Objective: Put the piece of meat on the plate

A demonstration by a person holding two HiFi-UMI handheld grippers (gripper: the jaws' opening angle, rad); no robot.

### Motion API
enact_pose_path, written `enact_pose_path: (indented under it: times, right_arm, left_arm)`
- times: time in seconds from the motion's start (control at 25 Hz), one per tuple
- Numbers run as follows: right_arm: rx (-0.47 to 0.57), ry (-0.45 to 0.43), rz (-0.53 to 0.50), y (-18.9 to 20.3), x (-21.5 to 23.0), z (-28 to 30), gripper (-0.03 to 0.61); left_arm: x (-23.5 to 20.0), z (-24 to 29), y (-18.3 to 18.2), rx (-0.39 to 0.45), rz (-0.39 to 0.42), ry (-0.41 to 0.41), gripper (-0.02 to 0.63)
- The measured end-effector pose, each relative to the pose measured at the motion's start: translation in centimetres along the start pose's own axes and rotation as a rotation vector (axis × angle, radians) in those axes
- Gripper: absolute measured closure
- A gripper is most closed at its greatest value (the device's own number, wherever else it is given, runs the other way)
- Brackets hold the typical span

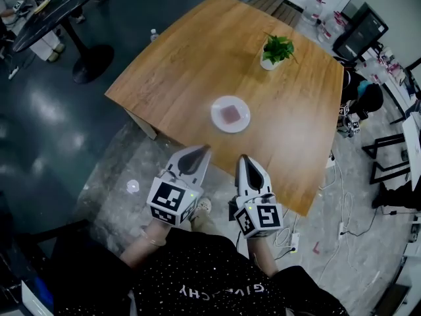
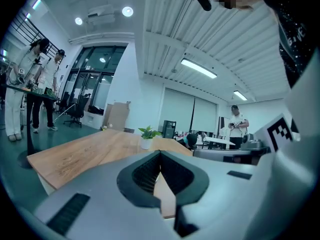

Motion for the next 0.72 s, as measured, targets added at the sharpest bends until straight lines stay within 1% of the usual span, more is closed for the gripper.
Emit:
enact_pose_path:
  times: [0.12,0.2,0.32,0.48,0.72]
  right_arm:
    - [-0.010,0.027,-0.007,0.8,-1.5,-2.2,0.568]
    - [-0.014,0.028,-0.009,1.3,-3.0,-3.5,0.568]
    - [0.000,0.013,0.007,2.0,-5.5,-6.0,0.568]
    - [-0.007,0.042,0.041,3.1,-8.0,-9.2,0.568]
    - [-0.026,0.041,0.010,3.6,-10.6,-10.7,0.568]
  left_arm:
    - [0.8,-2.6,0.4,0.017,-0.007,0.010,0.604]
    - [1.4,-4.3,0.6,0.020,-0.005,0.029,0.604]
    - [2.5,-6.8,0.9,0.021,0.002,0.062,0.604]
    - [4.3,-9.9,1.4,0.021,0.002,0.098,0.604]
    - [4.8,-13.1,1.3,0.054,-0.004,0.086,0.604]
Point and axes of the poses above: the fingertips, and each gripper's own axes: z forward along the fingers, x to its right, y out of its underside, the point moved 4 cm from there along -z, backward along the fingers, and after that the axes turned 7 degrees about y, right-handed, at the moved point
